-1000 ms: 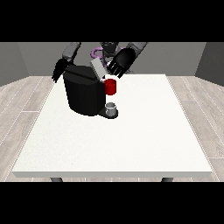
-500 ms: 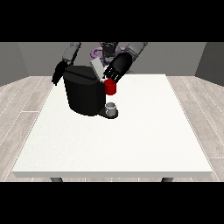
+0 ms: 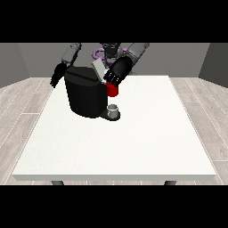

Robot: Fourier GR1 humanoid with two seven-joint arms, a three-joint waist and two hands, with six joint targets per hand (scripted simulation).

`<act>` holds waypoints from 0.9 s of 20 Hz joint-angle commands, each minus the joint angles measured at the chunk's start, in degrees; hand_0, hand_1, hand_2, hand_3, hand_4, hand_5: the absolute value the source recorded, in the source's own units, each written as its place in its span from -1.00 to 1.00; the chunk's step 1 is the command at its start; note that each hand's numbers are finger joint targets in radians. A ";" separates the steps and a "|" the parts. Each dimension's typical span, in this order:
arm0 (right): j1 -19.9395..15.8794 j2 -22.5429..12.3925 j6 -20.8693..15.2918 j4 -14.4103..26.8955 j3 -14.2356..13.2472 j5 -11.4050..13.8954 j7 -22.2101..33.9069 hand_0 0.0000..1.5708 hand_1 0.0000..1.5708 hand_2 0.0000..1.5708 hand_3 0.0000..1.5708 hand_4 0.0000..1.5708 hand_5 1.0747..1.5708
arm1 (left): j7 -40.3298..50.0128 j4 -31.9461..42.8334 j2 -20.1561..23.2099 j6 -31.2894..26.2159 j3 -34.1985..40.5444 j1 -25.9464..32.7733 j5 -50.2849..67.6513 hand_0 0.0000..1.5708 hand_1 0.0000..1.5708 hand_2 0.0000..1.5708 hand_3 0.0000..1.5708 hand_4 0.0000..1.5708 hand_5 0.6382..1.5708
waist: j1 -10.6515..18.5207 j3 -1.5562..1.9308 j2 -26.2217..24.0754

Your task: Insert the coffee pod into the coffee machine and close the lid

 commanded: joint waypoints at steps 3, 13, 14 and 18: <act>0.42 -0.63 0.72 -0.63 -0.57 -0.73 -1.18 -1.00 -1.00 -1.00 -1.00 -0.87 1.00 | -3.05 0.27 1.91 1.61 0.48 0.22 -0.55 0.57 0.57 0.61 0.54 -0.51 1.00 | -0.15 0.00 1.16; -1.78 0.36 -1.29 -0.09 0.04 0.61 1.21 -1.00 -1.00 -1.00 -1.00 -1.00 1.00 | -2.48 0.85 0.75 3.55 0.39 -1.41 -1.53 0.58 0.58 0.60 0.53 -0.63 1.00 | 0.07 -0.02 0.53; -0.58 -0.31 0.11 0.15 -1.15 -1.08 2.15 -1.00 -1.00 -1.00 -1.00 -1.00 1.00 | -3.46 0.61 0.19 3.75 -0.25 0.55 -1.81 0.62 0.62 0.62 0.50 -0.78 1.00 | 0.38 -0.02 -0.96; -1.16 -0.53 -0.66 1.29 -1.21 -0.20 0.18 -1.00 -1.00 -1.00 -1.00 -1.00 1.00 | -2.90 -0.40 1.18 3.95 -3.21 -1.49 -5.31 0.54 0.54 0.56 0.40 -1.00 1.00 | 0.31 0.01 0.01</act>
